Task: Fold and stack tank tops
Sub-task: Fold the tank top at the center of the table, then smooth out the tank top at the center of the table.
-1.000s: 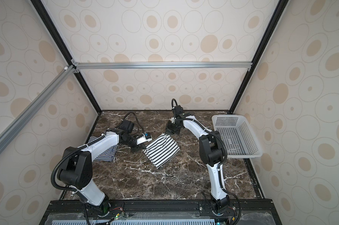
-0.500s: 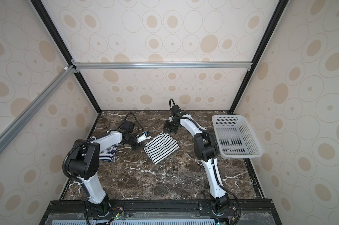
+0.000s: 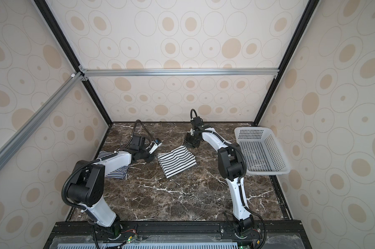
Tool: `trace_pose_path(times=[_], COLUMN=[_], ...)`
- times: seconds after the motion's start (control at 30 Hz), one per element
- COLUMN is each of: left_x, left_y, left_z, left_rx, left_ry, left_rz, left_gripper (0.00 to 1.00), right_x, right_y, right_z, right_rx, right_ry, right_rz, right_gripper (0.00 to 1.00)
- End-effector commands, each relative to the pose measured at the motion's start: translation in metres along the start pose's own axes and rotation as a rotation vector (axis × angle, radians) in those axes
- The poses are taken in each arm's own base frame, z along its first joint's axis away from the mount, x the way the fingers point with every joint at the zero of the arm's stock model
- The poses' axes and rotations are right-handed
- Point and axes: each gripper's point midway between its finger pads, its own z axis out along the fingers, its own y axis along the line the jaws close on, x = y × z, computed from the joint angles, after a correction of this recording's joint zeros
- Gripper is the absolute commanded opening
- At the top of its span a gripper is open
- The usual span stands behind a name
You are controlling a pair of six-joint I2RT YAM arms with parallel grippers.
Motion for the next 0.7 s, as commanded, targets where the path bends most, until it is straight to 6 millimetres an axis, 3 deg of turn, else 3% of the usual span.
trace_pose_path(times=[0.0,0.1,0.27,0.5,0.67], left_x=[-0.038,-0.046,-0.036,-0.006,0.018], left_y=[0.008,-0.025,-0.074,-0.103,-0.108], left_z=[-0.029,-0.029,-0.01,0.014,0.022], left_rx=[-0.029,0.107,0.229,0.277,0.268], left_ry=[-0.147,-0.153,-0.089,0.019,0.083], left_rz=[-0.021,0.002,0.059,0.067,0.063], left_gripper=[0.32,0.29,0.24,0.22,0.22], right_x=[0.011,0.02,0.018,0.005,-0.005], right_y=[0.017,0.01,0.003,0.001,-0.011], right_z=[-0.013,0.0,0.018,0.041,0.058], right_rx=[0.009,0.025,0.031,0.045,0.075], right_ry=[-0.035,-0.004,0.011,0.035,0.046], right_rz=[-0.082,-0.086,-0.078,-0.073,-0.047], right_gripper=[0.3,0.27,0.22,0.2,0.2])
